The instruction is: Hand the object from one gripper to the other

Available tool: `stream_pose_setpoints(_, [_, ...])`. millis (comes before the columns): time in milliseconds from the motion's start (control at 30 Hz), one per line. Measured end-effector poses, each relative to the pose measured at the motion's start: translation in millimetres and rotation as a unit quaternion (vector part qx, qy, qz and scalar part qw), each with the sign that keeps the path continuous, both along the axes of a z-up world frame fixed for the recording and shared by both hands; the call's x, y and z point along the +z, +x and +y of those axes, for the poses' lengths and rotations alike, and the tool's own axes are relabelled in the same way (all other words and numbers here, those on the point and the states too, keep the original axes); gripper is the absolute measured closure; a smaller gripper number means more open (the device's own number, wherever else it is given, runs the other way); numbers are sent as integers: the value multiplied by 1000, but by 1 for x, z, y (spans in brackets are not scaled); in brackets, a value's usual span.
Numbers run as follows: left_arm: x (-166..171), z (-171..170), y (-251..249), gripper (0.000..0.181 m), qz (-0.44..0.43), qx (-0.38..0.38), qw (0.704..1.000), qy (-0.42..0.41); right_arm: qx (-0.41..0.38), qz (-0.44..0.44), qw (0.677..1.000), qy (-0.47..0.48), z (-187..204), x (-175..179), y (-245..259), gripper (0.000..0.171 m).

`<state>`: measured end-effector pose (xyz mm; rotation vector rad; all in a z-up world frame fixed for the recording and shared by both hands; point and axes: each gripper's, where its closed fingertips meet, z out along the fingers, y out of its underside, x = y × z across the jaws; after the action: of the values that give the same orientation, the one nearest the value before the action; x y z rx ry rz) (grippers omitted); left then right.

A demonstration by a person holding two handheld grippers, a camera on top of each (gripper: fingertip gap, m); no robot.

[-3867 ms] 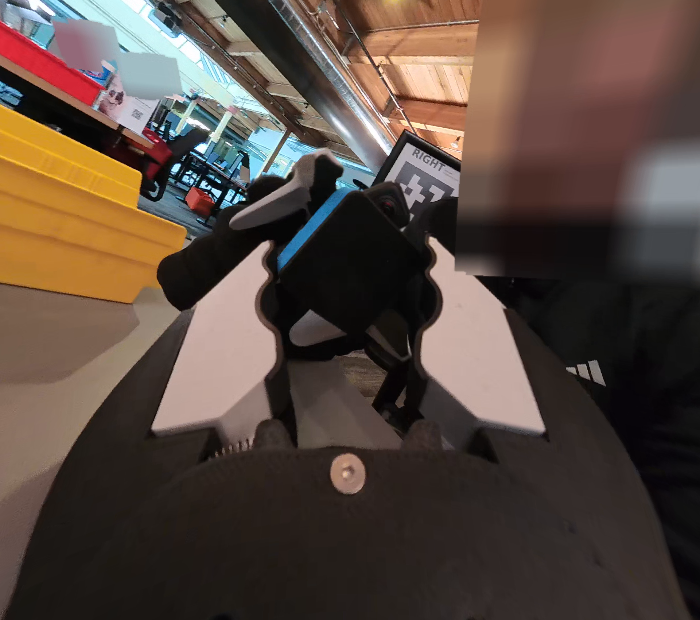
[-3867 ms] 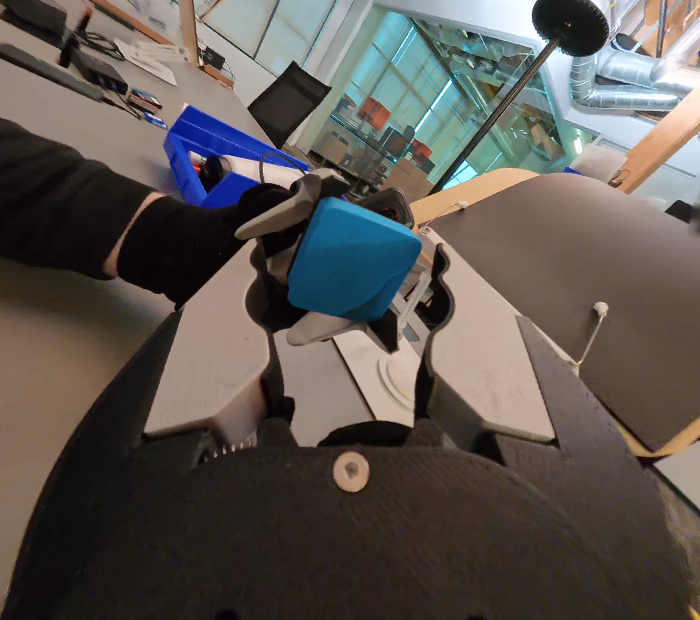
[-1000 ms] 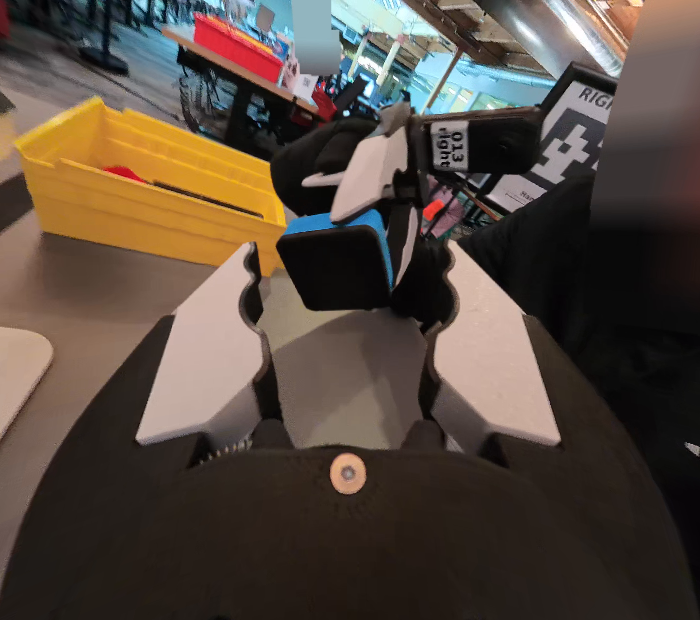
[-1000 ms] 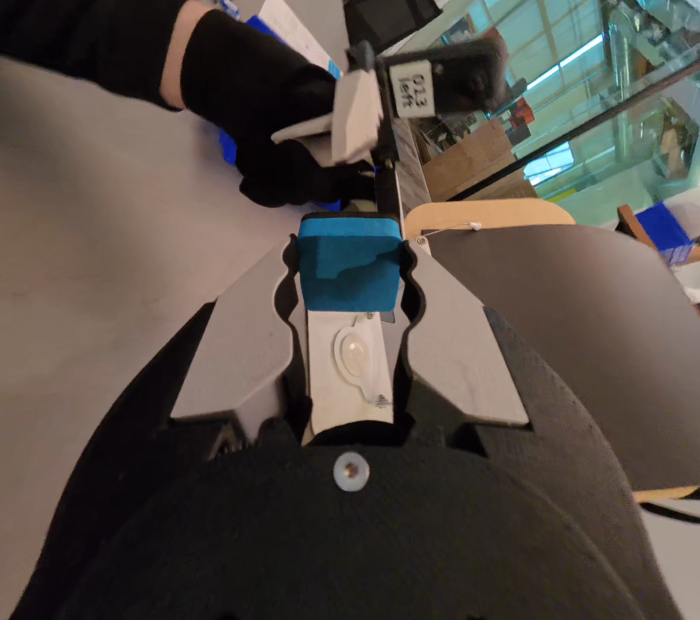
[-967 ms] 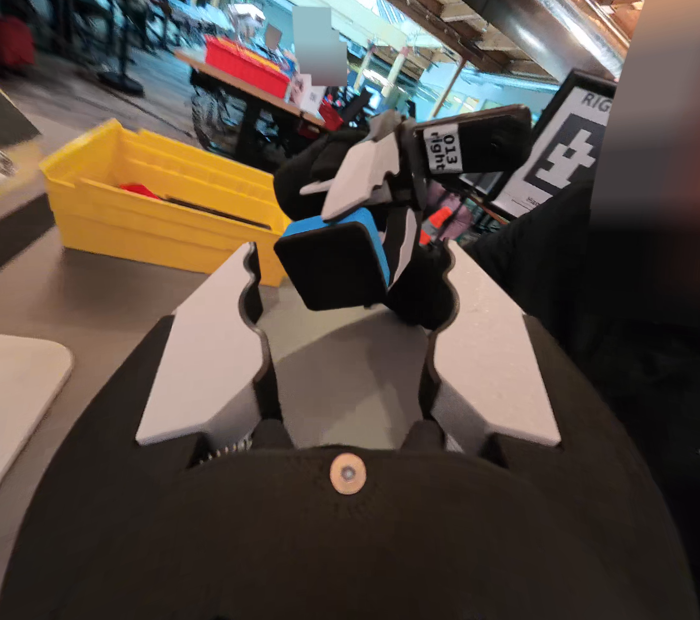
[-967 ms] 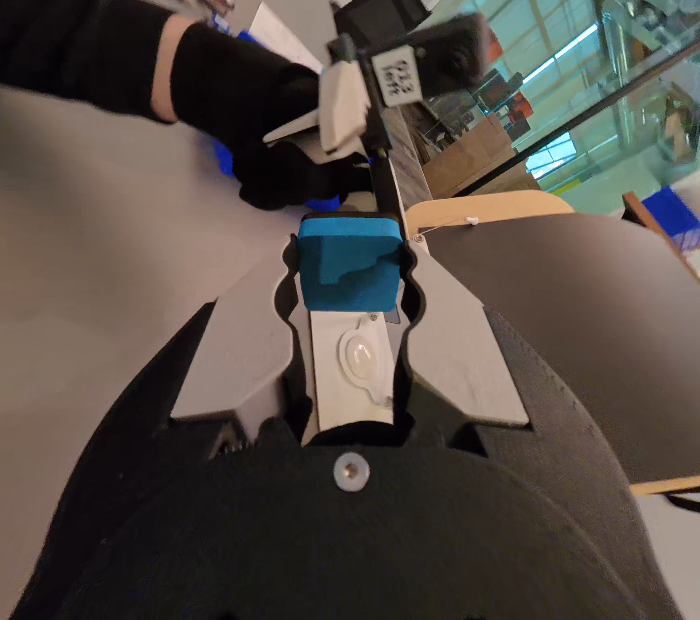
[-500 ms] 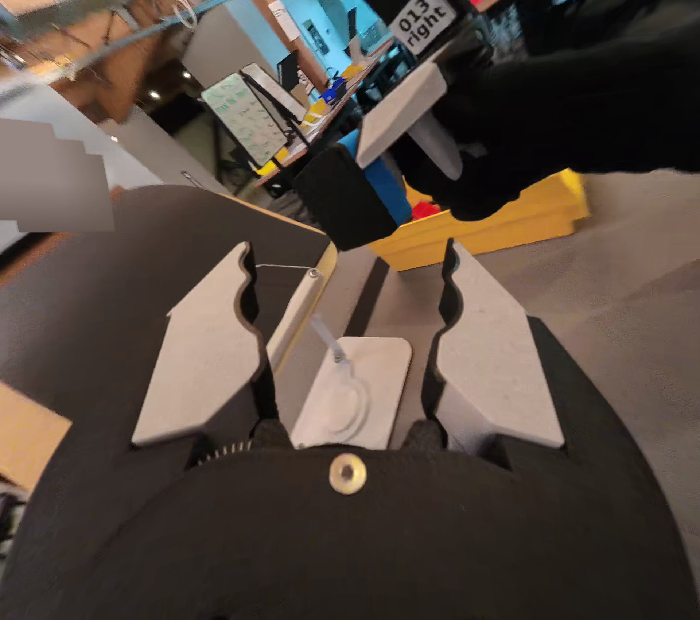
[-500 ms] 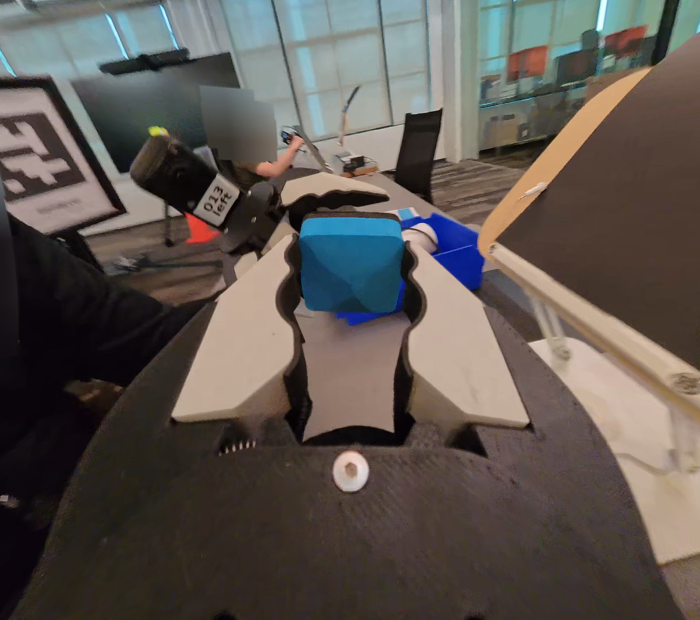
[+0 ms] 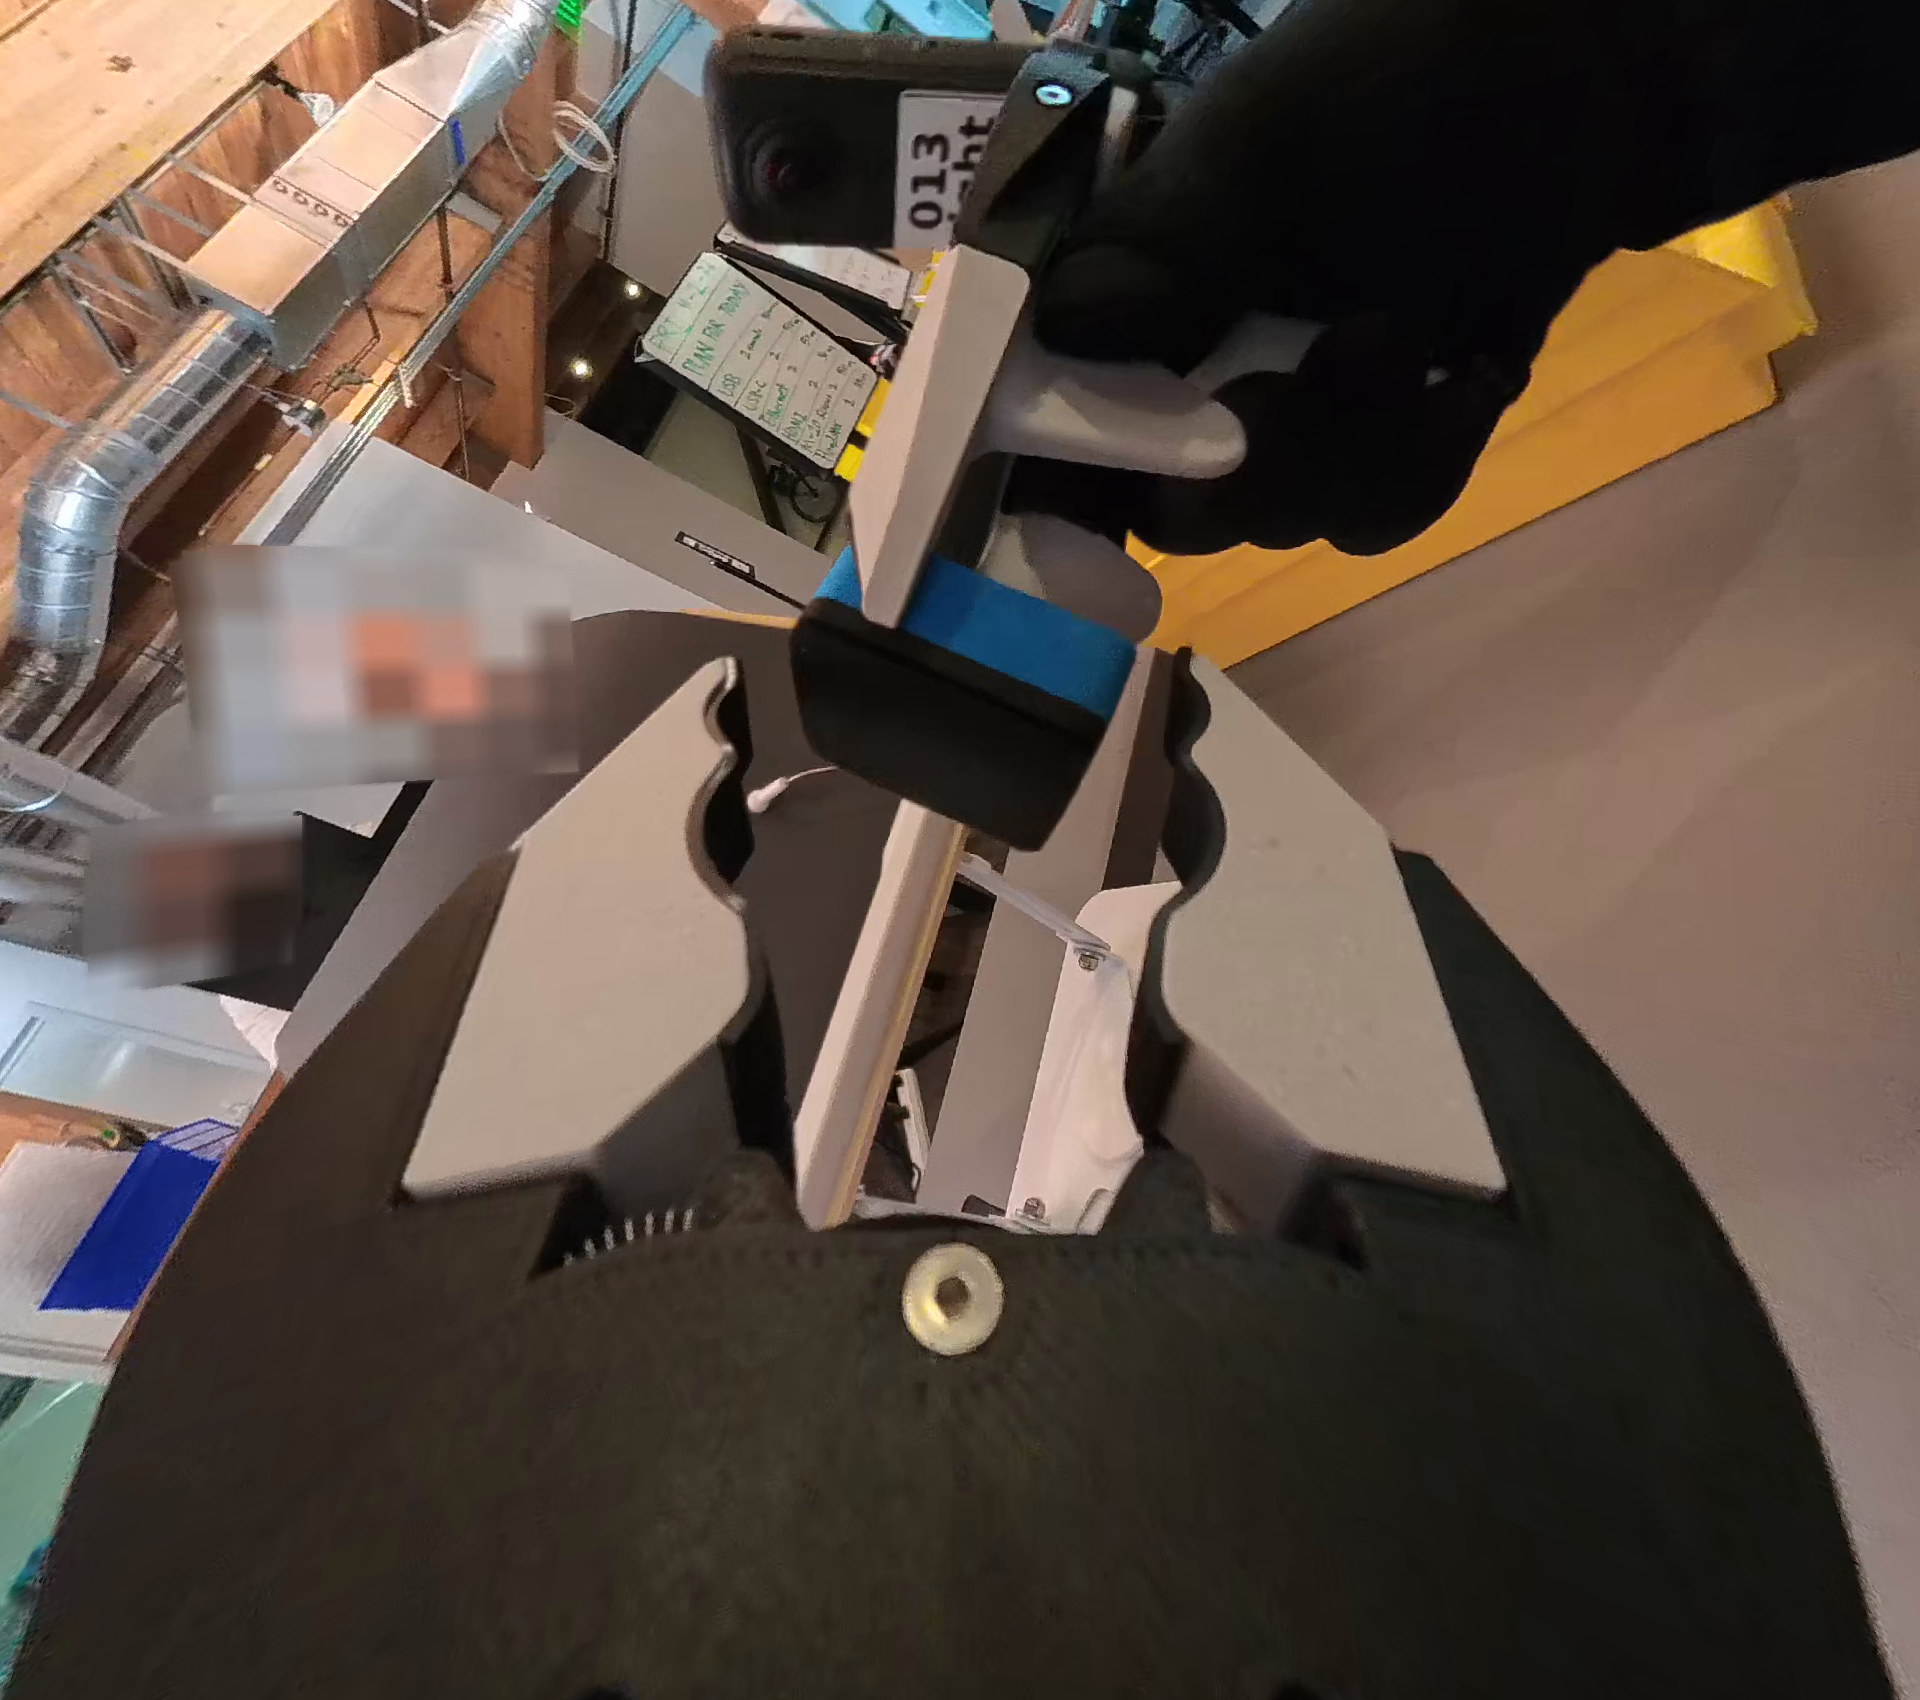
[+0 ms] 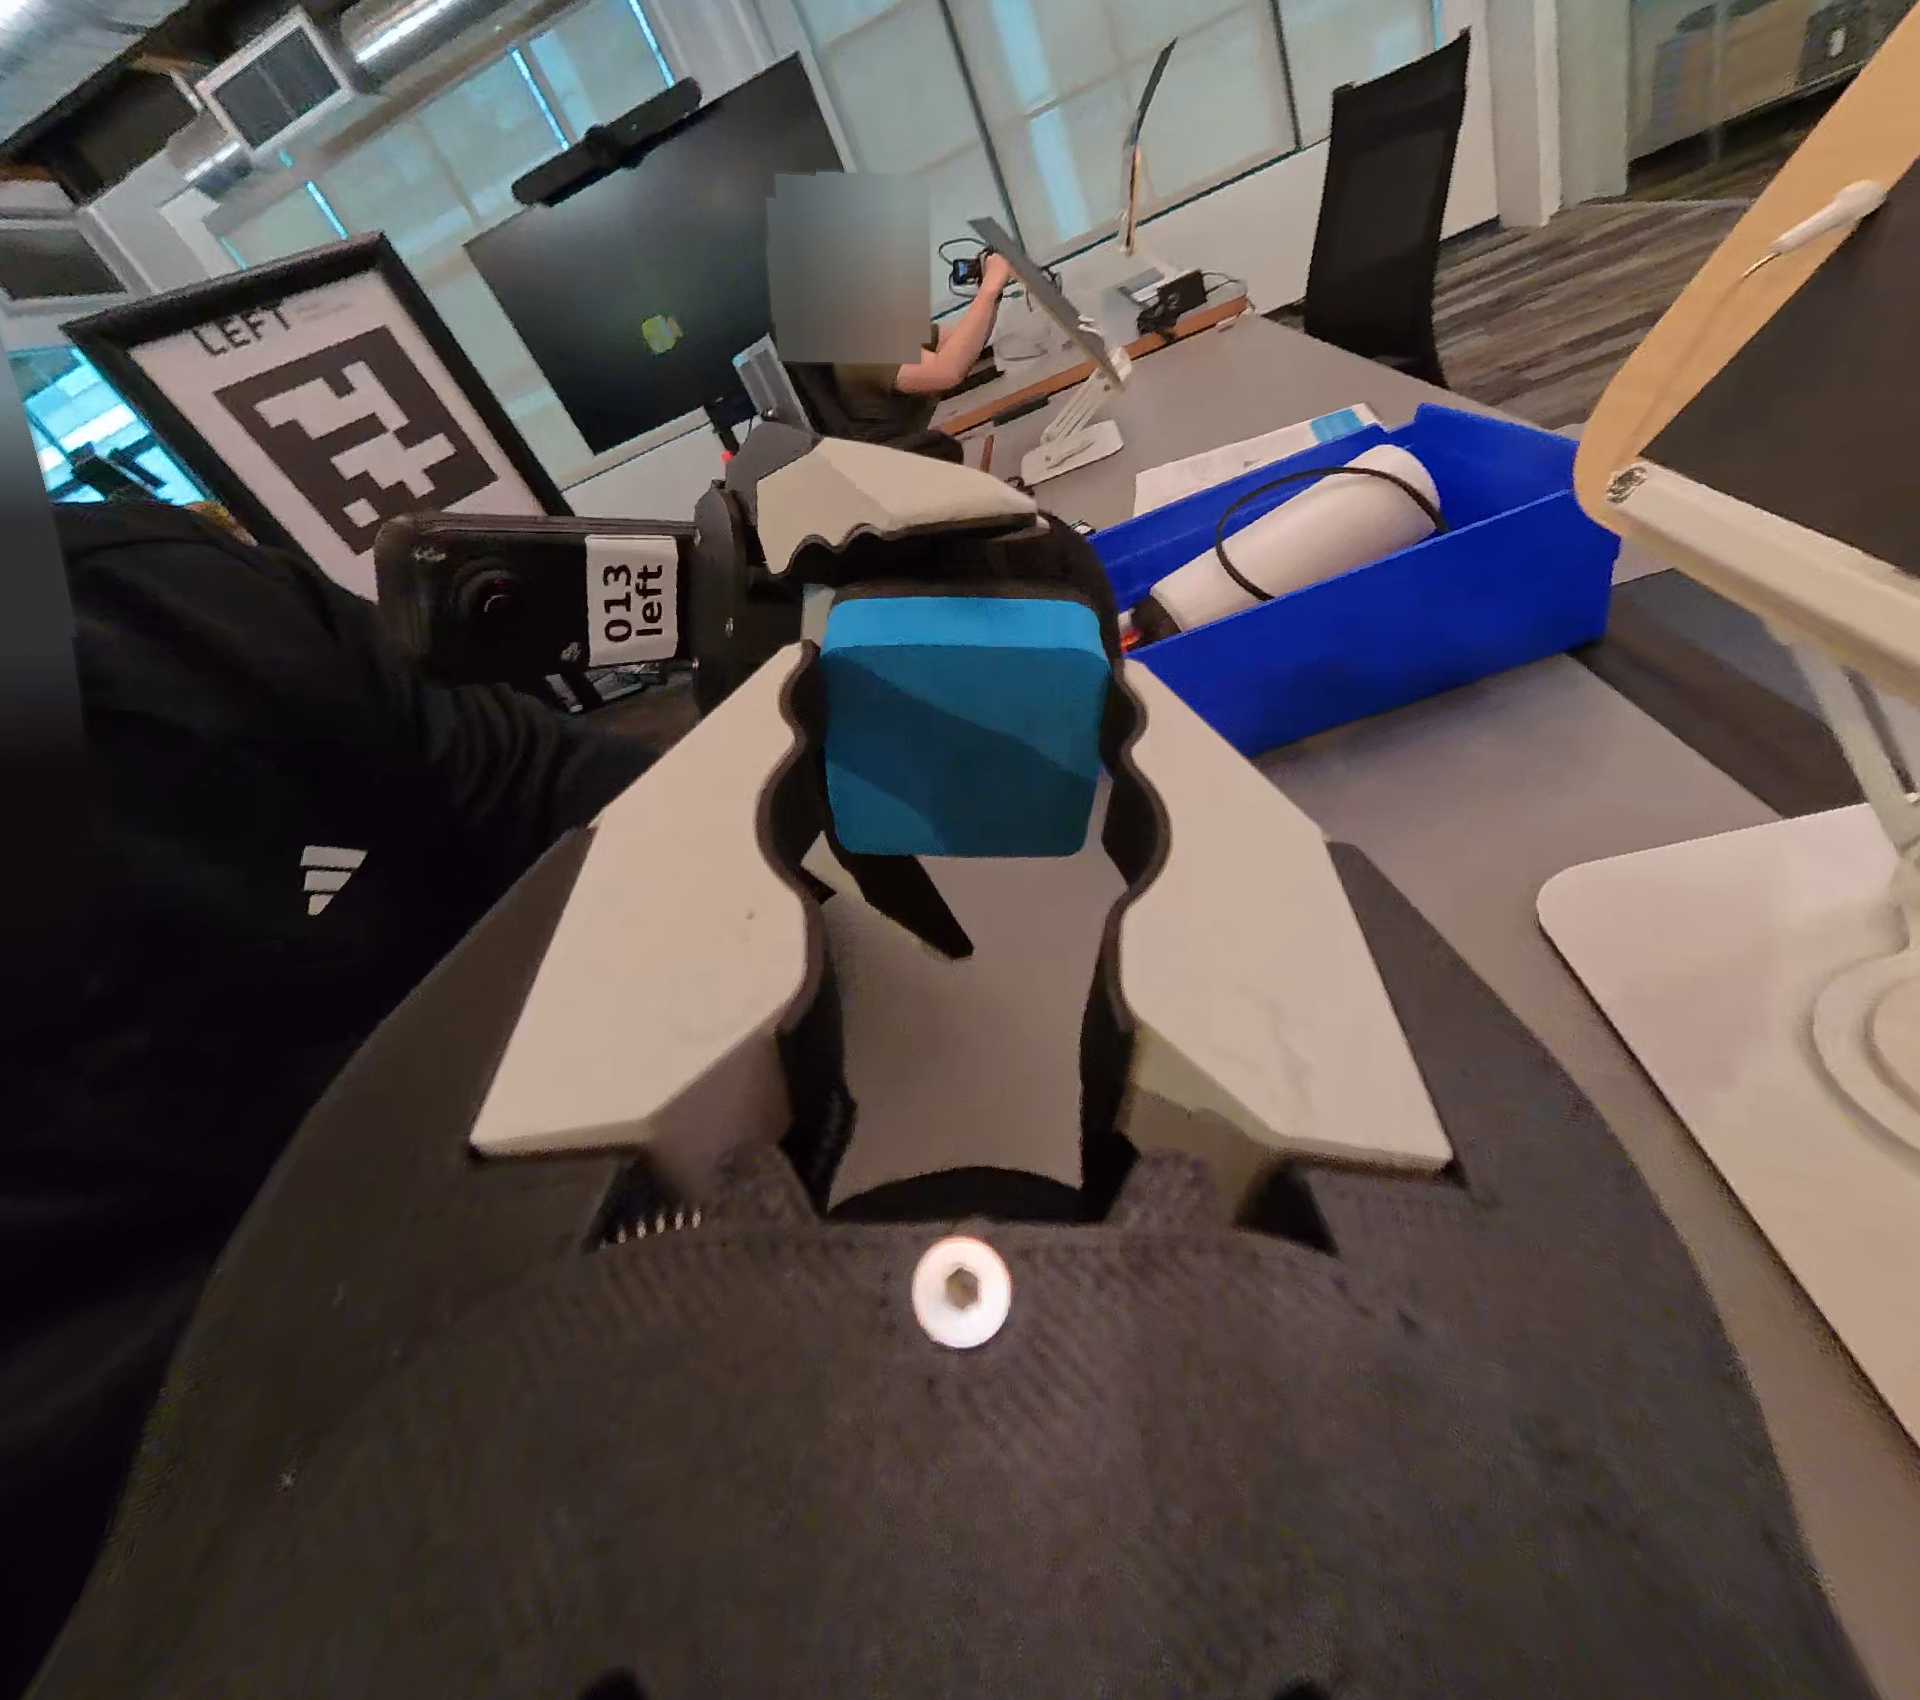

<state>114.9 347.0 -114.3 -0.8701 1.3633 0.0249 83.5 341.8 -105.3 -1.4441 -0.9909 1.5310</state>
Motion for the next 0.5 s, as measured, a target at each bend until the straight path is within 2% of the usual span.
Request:
stream_pose_setpoints(133, [-7,-5,3,118,25,-10,1000,4,13,-17,1000,-1,-3,-7,1,120])
stream_pose_setpoints(267, [-11,-3,3,122,31,-7,999,-4,11,-20,1000,-4,-1,-10,0,119])
stream_pose_setpoints(300, [-12,-2,2,122,35,-3,999,-6,3,-20,1000,-1,1,-11,0,118])
stream_pose_setpoints(333, [-15,-1,1,122,42,-1,999,-17,-11,-22,1000,7,5,-10,0,108])
stream_pose_setpoints(433, [-20,8,-8,122,55,18,996,-64,-74,-68,993,64,17,-12,7,102])
stream_pose_setpoints(500, [-30,8,-12,122,74,10,990,-121,-122,-122,971,164,22,-13,13,104])
